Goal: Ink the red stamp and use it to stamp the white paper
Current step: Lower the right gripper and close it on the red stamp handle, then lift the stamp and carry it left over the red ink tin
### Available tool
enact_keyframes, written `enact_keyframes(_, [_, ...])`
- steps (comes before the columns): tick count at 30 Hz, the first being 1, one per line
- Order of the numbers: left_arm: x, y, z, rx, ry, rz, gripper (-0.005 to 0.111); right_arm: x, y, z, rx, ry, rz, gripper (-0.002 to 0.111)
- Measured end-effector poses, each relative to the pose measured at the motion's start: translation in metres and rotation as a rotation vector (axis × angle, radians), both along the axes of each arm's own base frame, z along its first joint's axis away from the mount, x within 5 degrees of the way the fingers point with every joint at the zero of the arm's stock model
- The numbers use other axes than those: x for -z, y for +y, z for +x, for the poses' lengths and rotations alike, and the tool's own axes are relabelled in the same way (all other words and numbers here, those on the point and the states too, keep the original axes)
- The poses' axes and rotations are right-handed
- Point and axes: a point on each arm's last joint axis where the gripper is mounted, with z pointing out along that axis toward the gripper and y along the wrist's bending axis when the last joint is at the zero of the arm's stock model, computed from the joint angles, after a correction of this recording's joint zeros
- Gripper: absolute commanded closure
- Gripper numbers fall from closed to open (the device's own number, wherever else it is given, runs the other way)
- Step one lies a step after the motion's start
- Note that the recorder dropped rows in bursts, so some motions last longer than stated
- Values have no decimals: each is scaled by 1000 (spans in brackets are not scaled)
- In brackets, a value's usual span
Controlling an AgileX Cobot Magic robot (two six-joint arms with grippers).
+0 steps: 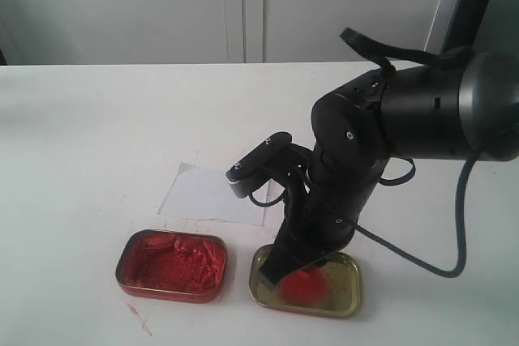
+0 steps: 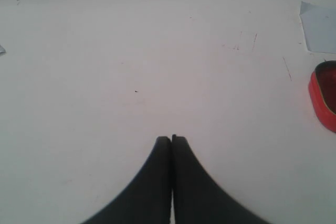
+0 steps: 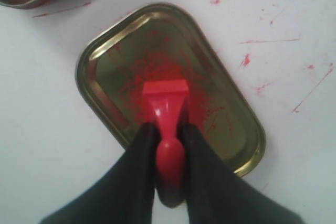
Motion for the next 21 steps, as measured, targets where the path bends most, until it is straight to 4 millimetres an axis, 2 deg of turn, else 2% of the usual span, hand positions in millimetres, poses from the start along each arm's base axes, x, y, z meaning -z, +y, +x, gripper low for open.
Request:
enact_keyframes(8, [0,0,0,0,0,0,107,-4,1,2,40,4,8,108])
enact_keyframes(17, [0,0,0,0,0,0,107,-39,17,16,78,-26,77,108])
enact_keyframes(21, [0,0,0,0,0,0,107,-46,30,19,62,-9,71,108])
